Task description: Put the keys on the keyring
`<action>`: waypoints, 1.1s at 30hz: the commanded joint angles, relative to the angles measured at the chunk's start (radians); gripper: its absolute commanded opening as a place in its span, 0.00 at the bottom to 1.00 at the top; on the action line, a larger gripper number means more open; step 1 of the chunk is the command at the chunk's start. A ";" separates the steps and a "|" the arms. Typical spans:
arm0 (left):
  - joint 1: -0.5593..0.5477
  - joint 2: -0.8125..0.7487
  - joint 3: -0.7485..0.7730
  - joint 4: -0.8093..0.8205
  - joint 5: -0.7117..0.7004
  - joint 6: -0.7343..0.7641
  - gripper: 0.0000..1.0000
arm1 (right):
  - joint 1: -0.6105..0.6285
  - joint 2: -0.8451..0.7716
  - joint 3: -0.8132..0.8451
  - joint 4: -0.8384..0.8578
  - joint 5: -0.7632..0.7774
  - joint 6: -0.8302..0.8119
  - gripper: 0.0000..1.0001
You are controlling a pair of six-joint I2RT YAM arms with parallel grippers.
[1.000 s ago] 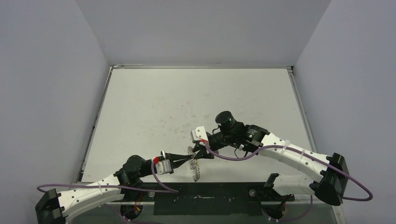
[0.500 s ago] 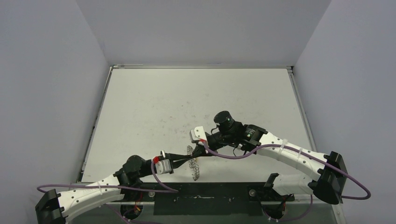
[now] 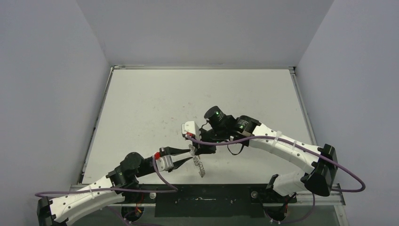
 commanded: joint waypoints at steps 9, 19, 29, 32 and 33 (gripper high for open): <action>-0.003 0.122 0.183 -0.281 -0.021 0.046 0.29 | 0.051 0.082 0.174 -0.152 0.119 0.042 0.00; -0.003 0.196 0.142 -0.109 0.015 0.013 0.27 | 0.075 0.100 0.182 -0.136 0.116 0.050 0.00; -0.003 0.232 0.156 -0.159 0.011 0.037 0.18 | 0.085 0.096 0.185 -0.120 0.121 0.060 0.00; -0.003 0.232 0.156 -0.167 0.010 0.039 0.18 | 0.085 0.093 0.186 -0.118 0.118 0.061 0.00; -0.003 0.233 0.155 -0.165 0.012 0.041 0.15 | 0.085 0.093 0.186 -0.116 0.119 0.061 0.00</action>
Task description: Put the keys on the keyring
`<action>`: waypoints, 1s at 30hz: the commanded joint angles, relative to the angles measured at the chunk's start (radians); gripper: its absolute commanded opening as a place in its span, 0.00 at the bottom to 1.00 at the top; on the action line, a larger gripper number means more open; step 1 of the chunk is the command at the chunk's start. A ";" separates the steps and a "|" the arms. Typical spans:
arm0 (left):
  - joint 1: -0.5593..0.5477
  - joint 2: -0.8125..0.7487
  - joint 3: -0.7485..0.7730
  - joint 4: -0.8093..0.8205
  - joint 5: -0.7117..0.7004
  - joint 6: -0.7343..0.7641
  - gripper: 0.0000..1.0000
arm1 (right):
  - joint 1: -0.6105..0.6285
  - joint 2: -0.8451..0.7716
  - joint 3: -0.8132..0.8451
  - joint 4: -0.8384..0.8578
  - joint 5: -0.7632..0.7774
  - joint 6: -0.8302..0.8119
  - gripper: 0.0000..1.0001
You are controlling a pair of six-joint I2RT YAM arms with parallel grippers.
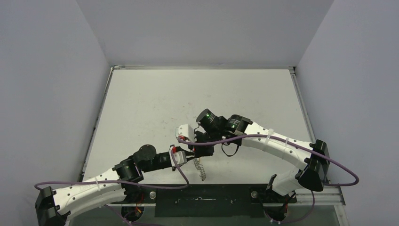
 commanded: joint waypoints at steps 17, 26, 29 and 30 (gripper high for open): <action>-0.003 -0.088 -0.107 0.224 -0.007 -0.019 0.00 | -0.061 -0.170 -0.124 0.300 -0.036 0.046 0.46; -0.005 -0.189 -0.232 0.459 -0.035 -0.056 0.00 | -0.123 -0.255 -0.250 0.444 -0.176 0.100 0.56; -0.005 -0.205 -0.246 0.478 -0.036 -0.055 0.00 | -0.121 -0.248 -0.267 0.487 -0.182 0.186 0.61; -0.005 -0.208 -0.247 0.478 -0.035 -0.056 0.00 | -0.120 -0.249 -0.279 0.513 -0.182 0.221 0.63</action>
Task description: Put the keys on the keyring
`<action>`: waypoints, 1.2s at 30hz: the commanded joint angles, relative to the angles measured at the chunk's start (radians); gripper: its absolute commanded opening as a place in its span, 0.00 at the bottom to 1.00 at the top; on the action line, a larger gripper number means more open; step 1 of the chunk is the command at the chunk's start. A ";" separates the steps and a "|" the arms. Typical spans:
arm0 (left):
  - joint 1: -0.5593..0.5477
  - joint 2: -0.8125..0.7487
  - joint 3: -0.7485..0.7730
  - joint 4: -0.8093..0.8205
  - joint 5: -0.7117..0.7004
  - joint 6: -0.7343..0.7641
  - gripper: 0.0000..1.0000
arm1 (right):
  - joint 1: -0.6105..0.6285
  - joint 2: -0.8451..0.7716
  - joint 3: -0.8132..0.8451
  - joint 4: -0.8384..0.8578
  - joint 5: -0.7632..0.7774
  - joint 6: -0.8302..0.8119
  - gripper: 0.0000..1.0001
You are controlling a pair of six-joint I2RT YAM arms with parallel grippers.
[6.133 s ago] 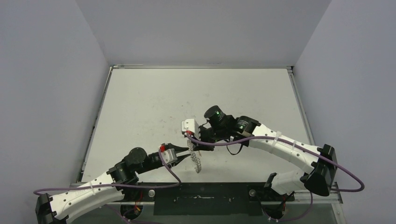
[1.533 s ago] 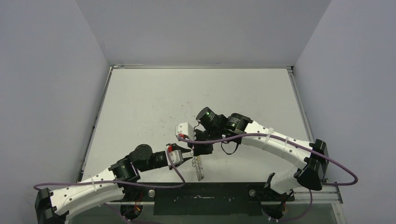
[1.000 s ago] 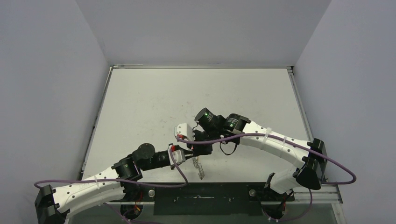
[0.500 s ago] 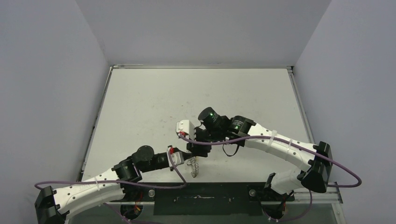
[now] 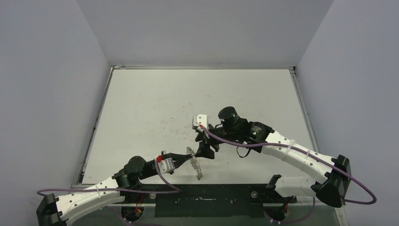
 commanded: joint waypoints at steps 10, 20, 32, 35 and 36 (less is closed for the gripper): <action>-0.005 -0.024 -0.001 0.172 -0.014 -0.017 0.00 | 0.026 0.012 -0.060 0.160 -0.014 0.206 0.47; -0.005 -0.031 -0.002 0.166 -0.016 -0.013 0.00 | 0.027 0.039 -0.044 0.093 -0.035 0.181 0.21; -0.005 -0.043 -0.003 0.162 -0.012 -0.010 0.00 | 0.023 0.055 -0.064 0.044 0.009 0.147 0.00; -0.005 -0.044 -0.003 0.165 -0.008 -0.010 0.00 | 0.023 0.067 -0.071 0.047 0.017 0.147 0.00; -0.005 -0.044 -0.002 0.166 -0.007 -0.010 0.00 | 0.024 0.069 -0.073 0.050 0.016 0.147 0.00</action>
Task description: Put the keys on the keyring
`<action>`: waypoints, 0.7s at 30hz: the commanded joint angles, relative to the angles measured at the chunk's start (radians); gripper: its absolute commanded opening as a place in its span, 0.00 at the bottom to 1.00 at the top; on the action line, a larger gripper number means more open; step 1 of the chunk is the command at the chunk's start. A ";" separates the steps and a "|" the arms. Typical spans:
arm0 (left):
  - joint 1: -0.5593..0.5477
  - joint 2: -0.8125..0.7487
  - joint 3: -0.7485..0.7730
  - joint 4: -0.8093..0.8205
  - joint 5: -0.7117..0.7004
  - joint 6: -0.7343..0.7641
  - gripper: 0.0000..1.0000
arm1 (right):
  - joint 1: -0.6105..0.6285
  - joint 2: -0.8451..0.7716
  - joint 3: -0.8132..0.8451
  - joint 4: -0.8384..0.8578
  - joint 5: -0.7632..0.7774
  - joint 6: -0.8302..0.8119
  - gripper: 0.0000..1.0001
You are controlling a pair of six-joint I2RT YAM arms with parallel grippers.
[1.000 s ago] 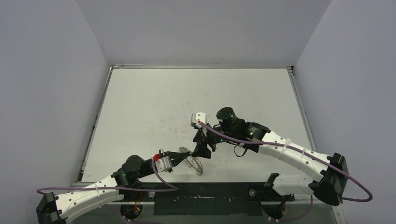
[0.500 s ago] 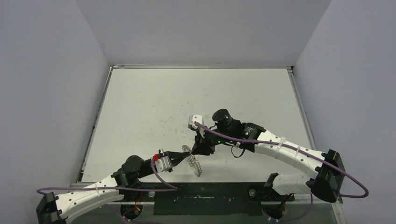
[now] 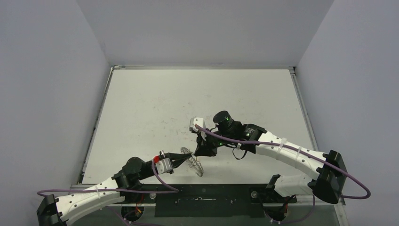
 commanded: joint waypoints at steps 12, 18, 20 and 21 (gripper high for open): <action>-0.005 -0.001 0.020 0.090 0.005 -0.003 0.00 | -0.001 -0.043 -0.113 0.199 -0.026 -0.005 0.17; -0.005 0.001 0.024 0.083 0.010 -0.003 0.00 | -0.012 -0.101 -0.148 0.228 0.000 -0.031 0.46; -0.005 0.002 0.026 0.080 0.011 -0.004 0.00 | -0.012 -0.126 -0.148 0.225 -0.005 -0.054 0.48; -0.005 0.002 0.025 0.080 0.012 -0.005 0.00 | -0.013 -0.138 -0.151 0.225 -0.012 -0.070 0.49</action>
